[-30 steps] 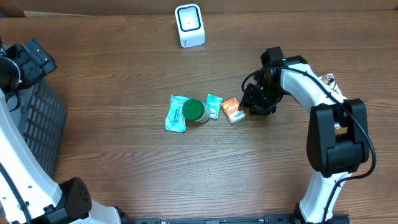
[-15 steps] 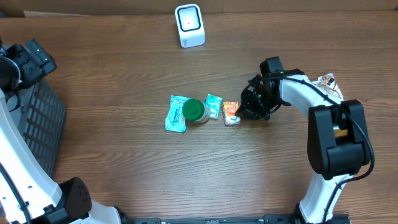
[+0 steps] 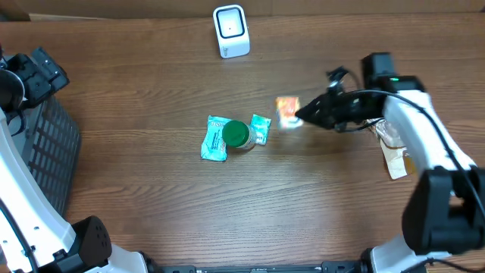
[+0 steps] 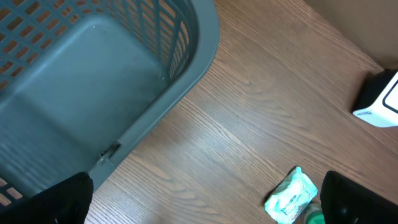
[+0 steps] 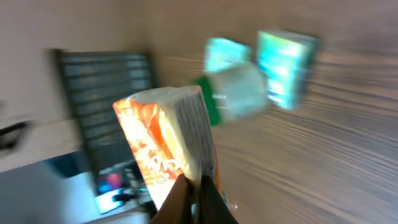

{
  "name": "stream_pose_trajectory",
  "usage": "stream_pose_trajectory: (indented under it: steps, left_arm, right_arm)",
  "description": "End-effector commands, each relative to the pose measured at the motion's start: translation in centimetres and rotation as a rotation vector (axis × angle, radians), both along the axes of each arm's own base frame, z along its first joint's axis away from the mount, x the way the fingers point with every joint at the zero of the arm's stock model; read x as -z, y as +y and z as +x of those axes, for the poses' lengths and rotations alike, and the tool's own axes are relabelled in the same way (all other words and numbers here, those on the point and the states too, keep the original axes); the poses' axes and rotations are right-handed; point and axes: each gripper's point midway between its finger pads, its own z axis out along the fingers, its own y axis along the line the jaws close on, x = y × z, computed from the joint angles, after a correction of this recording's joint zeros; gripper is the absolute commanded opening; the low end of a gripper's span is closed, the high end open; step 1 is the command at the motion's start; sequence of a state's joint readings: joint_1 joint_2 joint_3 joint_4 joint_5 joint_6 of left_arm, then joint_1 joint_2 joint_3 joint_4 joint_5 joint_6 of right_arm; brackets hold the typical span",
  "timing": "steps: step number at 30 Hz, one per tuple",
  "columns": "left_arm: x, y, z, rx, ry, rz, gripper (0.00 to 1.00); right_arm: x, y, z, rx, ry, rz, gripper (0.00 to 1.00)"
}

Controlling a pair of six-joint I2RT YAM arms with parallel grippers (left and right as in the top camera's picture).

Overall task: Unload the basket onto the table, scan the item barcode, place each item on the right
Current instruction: 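Lift the orange packet with the right gripper and carry it right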

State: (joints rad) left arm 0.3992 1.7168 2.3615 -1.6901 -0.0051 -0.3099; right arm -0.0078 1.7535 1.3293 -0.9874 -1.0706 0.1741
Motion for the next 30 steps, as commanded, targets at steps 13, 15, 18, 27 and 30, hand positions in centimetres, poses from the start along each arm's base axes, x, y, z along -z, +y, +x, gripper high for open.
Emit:
stream_pose_trajectory:
  steps: [13, 15, 18, 27, 30]
  left_arm:
    - [-0.8, -0.1, -0.3, 0.013, -0.021, 0.024, 1.00]
    - [-0.8, -0.1, -0.3, 0.013, -0.021, 0.024, 1.00]
    - [-0.8, -0.1, -0.3, 0.013, -0.020, 0.024, 1.00]
    - [-0.8, -0.1, -0.3, 0.013, -0.021, 0.024, 1.00]
    - [-0.8, -0.1, -0.3, 0.013, -0.020, 0.023, 1.00]
  right_arm:
    - [-10.5, -0.5, 1.8, -0.029, 0.060, 0.490, 0.04]
    - [-10.8, -0.9, 2.3, -0.018, 0.071, 0.491, 0.04]
    - [-11.0, -1.3, 2.7, -0.006, 0.075, 0.491, 0.04]
    - [-11.1, -1.5, 2.8, -0.006, 0.057, 0.490, 0.04]
    - [-11.2, -1.5, 2.9, -0.011, 0.037, 0.488, 0.04]
